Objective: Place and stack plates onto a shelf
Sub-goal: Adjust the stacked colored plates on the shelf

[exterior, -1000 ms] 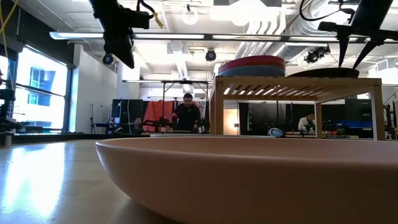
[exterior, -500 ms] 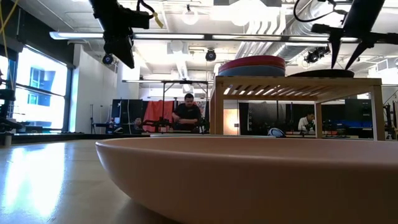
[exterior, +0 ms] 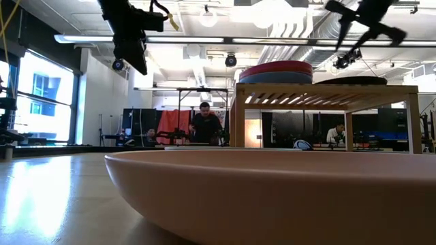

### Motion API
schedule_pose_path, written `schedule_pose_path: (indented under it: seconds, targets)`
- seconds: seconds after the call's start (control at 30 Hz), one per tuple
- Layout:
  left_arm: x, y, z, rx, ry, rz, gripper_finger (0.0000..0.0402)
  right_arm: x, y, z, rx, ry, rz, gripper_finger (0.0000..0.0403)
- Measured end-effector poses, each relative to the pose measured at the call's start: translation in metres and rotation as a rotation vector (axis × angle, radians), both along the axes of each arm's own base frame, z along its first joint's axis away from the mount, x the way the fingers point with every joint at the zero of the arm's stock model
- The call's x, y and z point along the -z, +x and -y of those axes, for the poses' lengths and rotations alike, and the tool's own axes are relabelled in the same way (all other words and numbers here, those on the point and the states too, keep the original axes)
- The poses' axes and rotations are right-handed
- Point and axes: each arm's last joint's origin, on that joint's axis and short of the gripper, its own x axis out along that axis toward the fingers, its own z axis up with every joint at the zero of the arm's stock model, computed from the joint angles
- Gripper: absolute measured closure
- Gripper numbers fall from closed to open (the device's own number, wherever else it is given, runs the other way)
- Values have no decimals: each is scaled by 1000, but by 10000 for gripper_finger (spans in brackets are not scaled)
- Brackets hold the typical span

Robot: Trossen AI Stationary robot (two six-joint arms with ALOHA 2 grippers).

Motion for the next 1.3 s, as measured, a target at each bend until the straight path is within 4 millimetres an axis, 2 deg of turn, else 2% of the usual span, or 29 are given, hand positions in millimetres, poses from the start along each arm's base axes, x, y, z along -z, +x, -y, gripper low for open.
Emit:
schedule_pose_path:
  seconds: [0.2, 0.47, 0.73, 1.3]
  targets:
    - [0, 0, 0, 0, 0, 0, 296, 5, 34, 19, -9, -93, -52, 293]
    - [0, 0, 0, 0, 1, 0, 296, 25, 64, 42, -32, -52, -132, 293]
    - [0, 0, 0, 1, 1, -1, 296, 34, 75, 51, -65, -14, -137, 293]
    - [0, 0, 0, 1, 1, -1, 296, 35, 82, 53, -115, 15, -92, 293]
